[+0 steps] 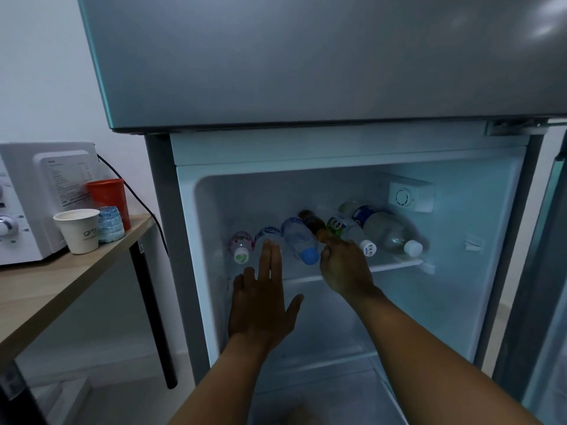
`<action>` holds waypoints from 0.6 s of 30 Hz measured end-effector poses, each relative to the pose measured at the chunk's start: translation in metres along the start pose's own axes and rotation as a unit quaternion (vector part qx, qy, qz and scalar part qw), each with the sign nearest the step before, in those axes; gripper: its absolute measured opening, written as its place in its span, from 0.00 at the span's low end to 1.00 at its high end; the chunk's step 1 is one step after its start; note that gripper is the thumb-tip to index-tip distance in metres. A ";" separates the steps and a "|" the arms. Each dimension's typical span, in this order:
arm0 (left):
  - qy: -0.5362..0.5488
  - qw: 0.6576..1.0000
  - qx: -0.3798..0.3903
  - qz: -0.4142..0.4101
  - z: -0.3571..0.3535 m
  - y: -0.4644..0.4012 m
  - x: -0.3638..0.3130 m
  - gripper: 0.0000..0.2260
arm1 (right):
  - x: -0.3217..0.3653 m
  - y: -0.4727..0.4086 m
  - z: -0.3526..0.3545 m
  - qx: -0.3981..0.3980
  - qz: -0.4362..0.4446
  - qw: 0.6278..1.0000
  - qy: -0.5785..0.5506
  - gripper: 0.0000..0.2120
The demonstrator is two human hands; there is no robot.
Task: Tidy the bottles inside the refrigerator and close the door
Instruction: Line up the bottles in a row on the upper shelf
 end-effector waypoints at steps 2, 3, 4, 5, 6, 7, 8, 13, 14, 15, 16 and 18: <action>-0.009 1.000 0.000 -0.002 0.000 0.000 0.001 0.44 | 0.000 0.009 0.007 -0.050 -0.006 0.999 -0.015 0.14; -0.011 1.000 0.003 -0.002 0.000 0.000 0.001 0.44 | 0.000 0.017 0.010 -0.074 -0.006 0.997 -0.030 0.14; -0.014 1.000 0.006 -0.002 -0.001 0.001 0.000 0.44 | -0.001 0.026 0.012 -0.095 -0.007 0.995 -0.044 0.14; -0.016 1.000 0.006 -0.002 -0.001 0.001 0.000 0.44 | -0.001 0.035 0.015 -0.113 -0.006 0.992 -0.050 0.15; -0.016 1.000 0.004 0.002 -0.001 0.001 -0.001 0.44 | -0.003 0.044 0.017 -0.128 -0.006 0.991 -0.046 0.16; -0.015 1.000 0.001 0.005 -0.001 0.001 -0.001 0.44 | -0.005 0.053 0.020 -0.140 -0.009 0.989 -0.039 0.17; -0.014 1.000 -0.003 0.007 -0.001 0.001 -0.002 0.45 | -0.007 0.060 0.024 -0.151 -0.018 0.988 -0.037 0.19; -0.007 1.000 -0.017 0.005 -0.002 0.002 -0.002 0.46 | -0.021 0.082 0.024 -0.109 -0.128 0.983 -0.076 0.28; -0.006 1.000 -0.020 0.005 -0.002 0.002 -0.002 0.46 | -0.024 0.081 0.024 -0.078 -0.138 0.985 -0.074 0.28; -0.004 1.000 -0.022 0.006 -0.002 0.002 -0.002 0.46 | -0.027 0.080 0.024 -0.053 -0.146 0.985 -0.074 0.28; -0.001 1.000 -0.024 0.008 -0.002 0.002 -0.001 0.46 | -0.029 0.078 0.028 -0.034 -0.154 0.984 -0.076 0.27; 0.001 1.000 -0.029 0.008 -0.001 0.002 -0.002 0.46 | -0.033 0.079 0.043 -0.049 -0.155 0.984 -0.070 0.28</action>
Point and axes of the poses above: each hand's wrist, its own y-axis away from the middle knuckle, its own z-axis out of the back of the hand, x = y × z, the point moved 5 cm from there along -y, towards the middle knuckle, and after that the axes turned 5 degrees about -y, right-handed, at the moved point
